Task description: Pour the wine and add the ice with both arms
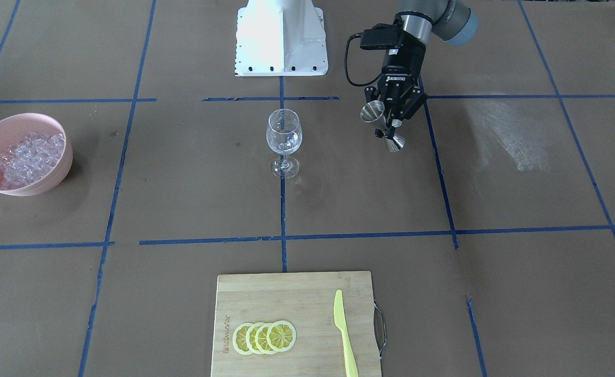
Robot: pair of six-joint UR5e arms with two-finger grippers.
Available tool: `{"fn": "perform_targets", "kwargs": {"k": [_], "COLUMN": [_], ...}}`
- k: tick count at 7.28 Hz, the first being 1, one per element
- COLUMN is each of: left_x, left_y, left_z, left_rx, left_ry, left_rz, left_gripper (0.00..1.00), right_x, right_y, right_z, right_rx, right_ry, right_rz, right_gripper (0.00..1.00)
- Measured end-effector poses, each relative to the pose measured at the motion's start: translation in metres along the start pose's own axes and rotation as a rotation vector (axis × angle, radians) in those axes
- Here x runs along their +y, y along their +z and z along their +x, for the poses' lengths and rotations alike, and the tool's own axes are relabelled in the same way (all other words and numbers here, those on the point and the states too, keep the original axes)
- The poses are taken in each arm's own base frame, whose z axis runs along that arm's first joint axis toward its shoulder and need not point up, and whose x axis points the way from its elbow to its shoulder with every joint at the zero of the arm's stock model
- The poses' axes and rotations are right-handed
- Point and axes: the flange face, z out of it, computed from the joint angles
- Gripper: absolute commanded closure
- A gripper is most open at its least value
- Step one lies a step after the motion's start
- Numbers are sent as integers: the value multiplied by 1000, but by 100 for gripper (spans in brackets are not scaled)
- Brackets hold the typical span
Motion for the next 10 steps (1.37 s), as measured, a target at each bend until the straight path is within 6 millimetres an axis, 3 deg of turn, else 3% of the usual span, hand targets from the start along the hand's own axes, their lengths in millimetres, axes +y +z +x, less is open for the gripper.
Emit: {"fn": "perform_targets", "kwargs": {"k": [2, 3, 6, 10], "left_x": [100, 134, 174, 184], "left_y": [-16, -19, -18, -17], "left_z": [-51, -66, -74, -72], "left_rx": [10, 14, 37, 33], "left_ry": [-90, -166, -472, -574], "left_rz": [37, 42, 2, -11], "left_gripper": [100, 100, 100, 100], "right_x": [0, 0, 0, -1], "right_y": [1, 1, 0, 0], "right_z": [0, 0, 0, -1], "right_rx": [0, 0, -1, -1], "right_ry": [-1, -1, -1, -20], "right_rz": [-1, -1, 0, 18], "right_gripper": [0, 0, 0, 0]}}
